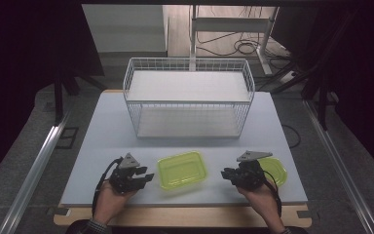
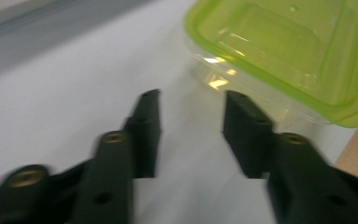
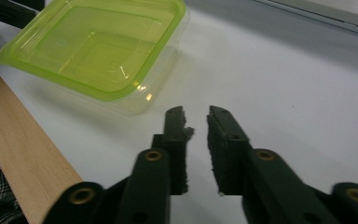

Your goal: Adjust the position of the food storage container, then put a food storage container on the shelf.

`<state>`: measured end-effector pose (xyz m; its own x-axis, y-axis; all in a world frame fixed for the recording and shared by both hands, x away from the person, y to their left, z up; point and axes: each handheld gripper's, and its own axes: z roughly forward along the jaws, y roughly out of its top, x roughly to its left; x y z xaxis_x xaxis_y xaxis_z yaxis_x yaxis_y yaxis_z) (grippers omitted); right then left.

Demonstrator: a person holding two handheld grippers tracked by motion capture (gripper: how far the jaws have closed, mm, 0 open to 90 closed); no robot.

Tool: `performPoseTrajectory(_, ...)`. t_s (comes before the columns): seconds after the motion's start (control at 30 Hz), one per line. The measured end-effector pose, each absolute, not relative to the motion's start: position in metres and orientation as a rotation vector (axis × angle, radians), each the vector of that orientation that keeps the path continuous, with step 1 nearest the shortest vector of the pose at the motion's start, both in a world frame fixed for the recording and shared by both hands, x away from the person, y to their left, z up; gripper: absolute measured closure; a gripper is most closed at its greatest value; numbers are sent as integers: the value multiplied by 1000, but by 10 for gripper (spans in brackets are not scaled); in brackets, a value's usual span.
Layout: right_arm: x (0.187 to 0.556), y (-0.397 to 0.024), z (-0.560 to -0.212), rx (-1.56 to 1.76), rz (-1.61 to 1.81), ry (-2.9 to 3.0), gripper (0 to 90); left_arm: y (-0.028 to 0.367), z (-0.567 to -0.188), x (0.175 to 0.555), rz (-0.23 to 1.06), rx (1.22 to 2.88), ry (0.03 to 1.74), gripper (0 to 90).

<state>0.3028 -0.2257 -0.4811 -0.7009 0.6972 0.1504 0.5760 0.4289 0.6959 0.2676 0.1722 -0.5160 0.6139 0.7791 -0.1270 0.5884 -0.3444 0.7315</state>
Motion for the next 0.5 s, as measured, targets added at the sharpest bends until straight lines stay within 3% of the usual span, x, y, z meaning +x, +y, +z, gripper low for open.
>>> performPoseTrajectory(0.03,303,-226,-482,1130,1128,2515,701,175,-516,265,327,2049,1076,485)
performPoseTrajectory(0.07,303,-225,-483,1130,1124,2518,634,177,-518,261,353,2040,1080,350)
performPoseTrajectory(0.13,303,-224,-483,1128,1127,2519,602,177,-519,260,359,2044,1085,305)
performPoseTrajectory(0.23,306,-221,-483,1141,1170,2515,492,177,-521,255,368,2062,1095,154)
performPoseTrajectory(0.5,321,-213,-483,1226,1259,2543,414,182,-525,246,358,2045,1100,76)
